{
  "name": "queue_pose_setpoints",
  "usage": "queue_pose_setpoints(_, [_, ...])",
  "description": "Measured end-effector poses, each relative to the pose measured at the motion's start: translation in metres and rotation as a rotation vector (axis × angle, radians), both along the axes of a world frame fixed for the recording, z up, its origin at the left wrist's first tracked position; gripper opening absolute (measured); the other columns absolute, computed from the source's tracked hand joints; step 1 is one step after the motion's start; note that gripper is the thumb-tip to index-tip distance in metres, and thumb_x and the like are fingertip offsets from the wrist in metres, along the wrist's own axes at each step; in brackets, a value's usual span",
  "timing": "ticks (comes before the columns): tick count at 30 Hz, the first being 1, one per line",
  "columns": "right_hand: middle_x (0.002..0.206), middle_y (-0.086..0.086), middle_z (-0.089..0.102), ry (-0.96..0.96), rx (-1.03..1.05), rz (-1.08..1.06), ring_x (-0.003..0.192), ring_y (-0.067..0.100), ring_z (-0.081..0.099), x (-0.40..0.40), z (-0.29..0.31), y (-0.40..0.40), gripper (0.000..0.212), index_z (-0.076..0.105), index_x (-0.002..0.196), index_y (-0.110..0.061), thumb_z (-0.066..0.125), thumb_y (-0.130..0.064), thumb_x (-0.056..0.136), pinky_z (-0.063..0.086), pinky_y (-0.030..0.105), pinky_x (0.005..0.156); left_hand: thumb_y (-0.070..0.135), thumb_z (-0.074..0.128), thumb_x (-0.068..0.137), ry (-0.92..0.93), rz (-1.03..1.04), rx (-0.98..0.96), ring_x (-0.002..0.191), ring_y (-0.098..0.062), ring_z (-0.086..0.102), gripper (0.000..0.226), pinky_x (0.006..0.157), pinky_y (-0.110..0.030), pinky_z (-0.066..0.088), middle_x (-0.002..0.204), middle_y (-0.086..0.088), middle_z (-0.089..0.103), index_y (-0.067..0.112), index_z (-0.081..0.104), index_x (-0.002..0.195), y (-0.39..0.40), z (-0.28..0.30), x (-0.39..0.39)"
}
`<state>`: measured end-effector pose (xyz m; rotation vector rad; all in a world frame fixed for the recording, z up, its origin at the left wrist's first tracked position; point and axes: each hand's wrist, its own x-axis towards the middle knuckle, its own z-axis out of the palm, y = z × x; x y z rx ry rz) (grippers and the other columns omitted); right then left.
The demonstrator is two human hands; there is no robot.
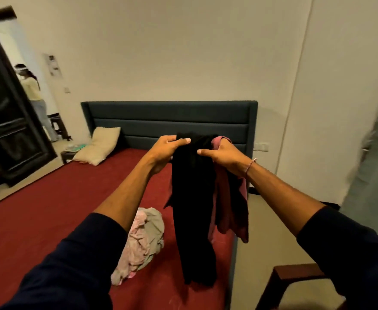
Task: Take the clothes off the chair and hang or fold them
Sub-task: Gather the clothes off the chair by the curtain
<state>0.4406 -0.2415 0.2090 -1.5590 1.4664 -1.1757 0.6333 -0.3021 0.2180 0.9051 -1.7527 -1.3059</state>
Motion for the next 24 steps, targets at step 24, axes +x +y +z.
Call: queue_pose_setpoints(24, [0.110, 0.005, 0.074, -0.067, -0.086, 0.431, 0.105, 0.020, 0.070, 0.168, -0.015, -0.285, 0.050, 0.070, 0.117, -0.013, 0.089, -0.015, 0.071, 0.056, 0.041, 0.097, -0.006, 0.080, 0.074, -0.061, 0.640, -0.228, 0.081, -0.006, 0.071, 0.032, 0.078, -0.019, 0.058, 0.087, 0.005, 0.074, 0.009, 0.073, 0.101, -0.153, -0.001, 0.193])
